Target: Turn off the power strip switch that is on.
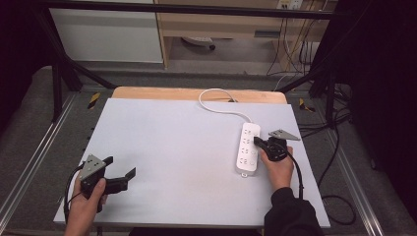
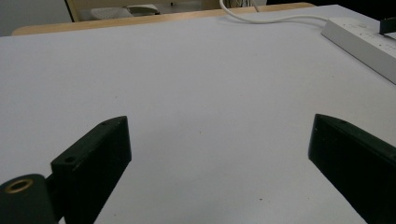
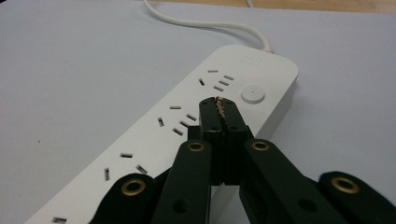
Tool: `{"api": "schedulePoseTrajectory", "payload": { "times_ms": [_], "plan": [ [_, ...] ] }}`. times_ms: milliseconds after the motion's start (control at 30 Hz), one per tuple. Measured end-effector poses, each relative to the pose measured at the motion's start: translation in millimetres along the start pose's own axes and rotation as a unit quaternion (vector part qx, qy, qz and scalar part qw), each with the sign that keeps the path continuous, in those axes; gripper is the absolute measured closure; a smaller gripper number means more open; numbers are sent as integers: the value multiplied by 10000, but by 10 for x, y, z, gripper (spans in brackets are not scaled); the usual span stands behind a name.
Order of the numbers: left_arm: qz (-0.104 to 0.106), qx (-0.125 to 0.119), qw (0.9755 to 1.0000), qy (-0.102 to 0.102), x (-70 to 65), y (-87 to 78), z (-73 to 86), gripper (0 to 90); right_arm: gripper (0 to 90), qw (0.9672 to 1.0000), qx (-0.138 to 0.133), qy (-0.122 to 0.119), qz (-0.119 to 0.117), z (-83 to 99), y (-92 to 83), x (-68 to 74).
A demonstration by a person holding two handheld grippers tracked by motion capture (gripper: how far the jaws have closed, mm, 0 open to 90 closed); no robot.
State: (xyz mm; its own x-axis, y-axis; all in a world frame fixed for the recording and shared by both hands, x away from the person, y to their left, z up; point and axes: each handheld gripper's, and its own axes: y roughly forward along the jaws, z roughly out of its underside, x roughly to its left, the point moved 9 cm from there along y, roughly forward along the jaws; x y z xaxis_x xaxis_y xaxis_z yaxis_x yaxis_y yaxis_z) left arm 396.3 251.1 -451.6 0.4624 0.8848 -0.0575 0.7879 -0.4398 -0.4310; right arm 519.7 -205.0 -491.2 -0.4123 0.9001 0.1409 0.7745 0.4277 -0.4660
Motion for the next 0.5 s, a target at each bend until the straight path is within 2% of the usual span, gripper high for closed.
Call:
{"api": "schedulePoseTrajectory", "payload": {
  "times_ms": [33, 167, 500],
  "plan": [
    [-2, 0, 10000, 0, 0, 0, 0, 58, 900, 10000, 15, 52, -2, 2, -9, -2],
    [-3, 3, 10000, -1, 3, 1, 0, 59, 900, 10000, 29, 13, 34, -1, -22, -8],
    [-2, -1, 10000, -11, 6, -1, -1, 58, 900, 10000, -90, 31, 2, -70, -78, 23]
  ]
}}
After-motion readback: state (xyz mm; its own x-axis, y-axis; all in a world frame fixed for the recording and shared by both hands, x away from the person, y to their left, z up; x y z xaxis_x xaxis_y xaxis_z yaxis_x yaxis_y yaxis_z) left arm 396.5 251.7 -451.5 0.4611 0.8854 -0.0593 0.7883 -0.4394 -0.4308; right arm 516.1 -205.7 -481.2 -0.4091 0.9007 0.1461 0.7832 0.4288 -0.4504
